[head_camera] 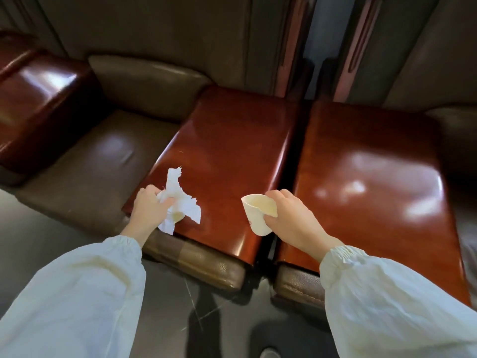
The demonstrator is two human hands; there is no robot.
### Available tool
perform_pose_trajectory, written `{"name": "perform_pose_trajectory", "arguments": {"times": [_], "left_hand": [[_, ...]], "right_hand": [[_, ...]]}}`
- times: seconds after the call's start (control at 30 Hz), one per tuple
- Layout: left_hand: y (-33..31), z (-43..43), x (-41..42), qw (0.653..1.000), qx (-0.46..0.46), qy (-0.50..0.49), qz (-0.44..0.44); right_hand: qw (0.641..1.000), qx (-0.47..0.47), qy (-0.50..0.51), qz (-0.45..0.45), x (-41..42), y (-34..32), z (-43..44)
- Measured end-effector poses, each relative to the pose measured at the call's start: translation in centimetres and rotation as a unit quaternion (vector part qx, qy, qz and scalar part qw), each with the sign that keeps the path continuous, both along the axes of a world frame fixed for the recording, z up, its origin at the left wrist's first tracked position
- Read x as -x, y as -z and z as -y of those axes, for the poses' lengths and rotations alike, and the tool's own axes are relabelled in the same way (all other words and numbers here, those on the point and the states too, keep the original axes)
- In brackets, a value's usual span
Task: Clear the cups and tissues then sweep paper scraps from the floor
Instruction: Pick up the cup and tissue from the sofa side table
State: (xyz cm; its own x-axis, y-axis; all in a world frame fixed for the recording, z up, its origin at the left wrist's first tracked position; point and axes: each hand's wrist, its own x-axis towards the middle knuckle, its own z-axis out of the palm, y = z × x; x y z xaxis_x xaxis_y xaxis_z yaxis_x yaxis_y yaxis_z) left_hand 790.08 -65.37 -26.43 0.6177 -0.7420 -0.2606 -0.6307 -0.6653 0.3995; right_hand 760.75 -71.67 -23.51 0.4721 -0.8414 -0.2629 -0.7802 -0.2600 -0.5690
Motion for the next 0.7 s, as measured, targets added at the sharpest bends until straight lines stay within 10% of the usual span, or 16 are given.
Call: {"name": "perform_pose_trajectory", "arguments": {"times": [0.27,0.7], "left_hand": [[2.7,-0.8,-0.7,0.957,0.006,0.226,0.180],[2.1,0.2,3.4,0.987,-0.003,0.151,0.050]], "right_hand": [[1.000,0.010,0.003,0.010,-0.5,0.8,1.3],[0.999,0.019,0.032,0.033,1.6,-0.5,2.0]]}}
